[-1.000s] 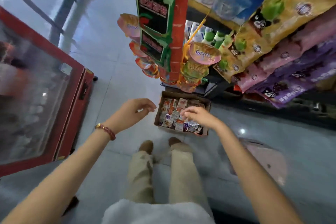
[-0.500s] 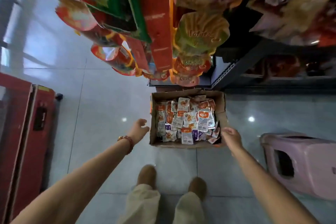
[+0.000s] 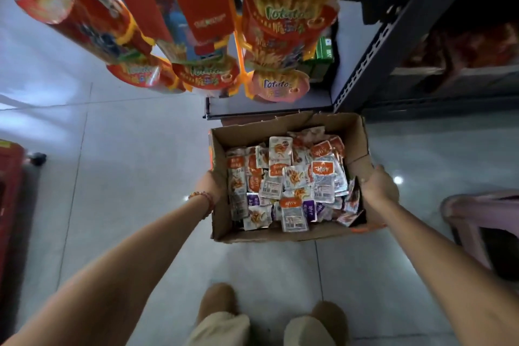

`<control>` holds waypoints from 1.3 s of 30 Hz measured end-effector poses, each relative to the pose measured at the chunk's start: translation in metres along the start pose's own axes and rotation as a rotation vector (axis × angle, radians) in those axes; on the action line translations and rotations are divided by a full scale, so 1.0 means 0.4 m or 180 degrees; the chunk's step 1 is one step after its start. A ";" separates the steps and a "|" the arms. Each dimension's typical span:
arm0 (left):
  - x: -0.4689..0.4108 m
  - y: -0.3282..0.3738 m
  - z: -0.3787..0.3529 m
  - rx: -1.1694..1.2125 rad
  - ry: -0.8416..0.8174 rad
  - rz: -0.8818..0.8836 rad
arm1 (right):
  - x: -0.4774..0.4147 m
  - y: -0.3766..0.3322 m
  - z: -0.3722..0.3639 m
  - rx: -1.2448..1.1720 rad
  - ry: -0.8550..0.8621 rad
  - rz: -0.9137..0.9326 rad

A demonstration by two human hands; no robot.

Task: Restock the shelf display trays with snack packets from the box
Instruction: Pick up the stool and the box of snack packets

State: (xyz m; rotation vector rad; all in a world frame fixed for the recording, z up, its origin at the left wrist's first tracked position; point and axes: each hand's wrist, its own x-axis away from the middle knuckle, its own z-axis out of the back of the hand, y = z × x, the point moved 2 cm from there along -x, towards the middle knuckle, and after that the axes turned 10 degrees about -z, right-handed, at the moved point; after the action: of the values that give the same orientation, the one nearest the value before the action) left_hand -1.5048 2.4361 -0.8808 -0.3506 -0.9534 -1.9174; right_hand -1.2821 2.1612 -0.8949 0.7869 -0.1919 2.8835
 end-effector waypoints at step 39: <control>1.140 1.032 0.572 -0.0789 -0.0488 -0.1550 | 0.673 0.654 1.435 -0.0478 0.0372 -0.0128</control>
State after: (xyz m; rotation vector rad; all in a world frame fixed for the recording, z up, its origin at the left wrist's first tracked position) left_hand -1.4283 2.2151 -0.2677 -0.4440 -0.9633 -2.4947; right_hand -1.2735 1.8408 -0.2885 0.5874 -0.3692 2.8261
